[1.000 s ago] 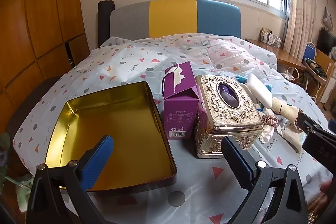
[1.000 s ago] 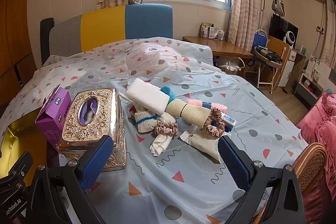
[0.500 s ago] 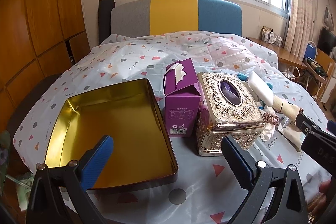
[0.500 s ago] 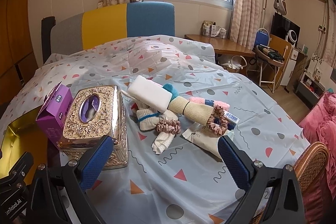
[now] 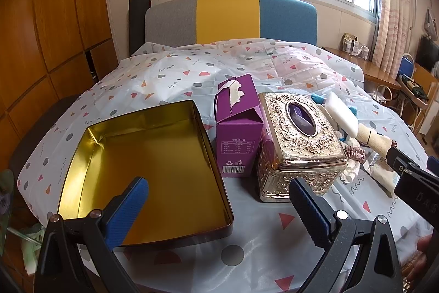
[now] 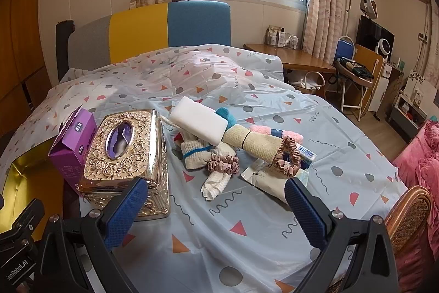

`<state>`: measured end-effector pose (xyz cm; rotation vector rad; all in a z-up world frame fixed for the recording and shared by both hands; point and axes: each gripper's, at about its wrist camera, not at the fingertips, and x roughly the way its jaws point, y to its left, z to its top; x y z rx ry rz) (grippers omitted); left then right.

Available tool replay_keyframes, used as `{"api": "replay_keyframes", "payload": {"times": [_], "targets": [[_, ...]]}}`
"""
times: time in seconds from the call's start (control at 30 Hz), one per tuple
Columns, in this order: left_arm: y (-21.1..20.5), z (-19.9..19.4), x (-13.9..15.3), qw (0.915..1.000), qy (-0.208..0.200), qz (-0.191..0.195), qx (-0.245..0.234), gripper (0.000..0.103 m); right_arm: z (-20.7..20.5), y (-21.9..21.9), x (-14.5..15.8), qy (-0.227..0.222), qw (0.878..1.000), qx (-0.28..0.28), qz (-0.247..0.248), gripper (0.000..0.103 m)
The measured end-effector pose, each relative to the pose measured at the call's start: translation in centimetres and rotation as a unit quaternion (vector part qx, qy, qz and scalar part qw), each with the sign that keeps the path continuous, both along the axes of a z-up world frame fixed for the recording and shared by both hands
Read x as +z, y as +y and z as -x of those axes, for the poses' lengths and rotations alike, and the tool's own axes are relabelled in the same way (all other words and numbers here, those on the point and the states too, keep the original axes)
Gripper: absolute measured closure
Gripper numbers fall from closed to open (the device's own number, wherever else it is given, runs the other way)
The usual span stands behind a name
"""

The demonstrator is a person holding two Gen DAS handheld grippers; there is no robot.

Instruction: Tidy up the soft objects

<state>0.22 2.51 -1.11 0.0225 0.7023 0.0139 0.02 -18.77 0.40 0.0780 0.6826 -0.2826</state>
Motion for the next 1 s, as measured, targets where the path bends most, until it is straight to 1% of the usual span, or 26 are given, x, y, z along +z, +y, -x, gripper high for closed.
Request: {"api": "replay_keyframes", "payload": {"times": [0.47, 0.77, 0.83, 0.9, 1.0], "targets": [[-0.4, 0.0, -0.1, 1.0000, 0.004, -0.003, -0.003, 0.000, 0.0, -1.0, 0.0, -0.003, 1.000, -0.007, -0.004, 0.001], [-1.0, -0.1, -0.4, 0.9998, 0.011, -0.005, -0.015, 0.000, 0.0, -2.5, -0.1, -0.004, 1.000, -0.022, -0.012, 0.001], [-0.9, -0.1, -0.5, 0.9991, 0.016, 0.017, -0.036, 0.000, -0.1, -3.2, -0.1, -0.004, 0.999, -0.022, -0.022, 0.001], [-0.6, 0.0, -0.6, 0.9961, 0.020, 0.051, -0.069, 0.000, -0.3, -4.7, -0.2, -0.004, 0.998, -0.027, -0.053, 0.001], [-0.8, -0.2, -0.7, 0.9908, 0.031, 0.081, -0.104, 0.000, -0.7, -7.8, -0.4, -0.003, 0.995, -0.054, -0.089, 0.001]]}}
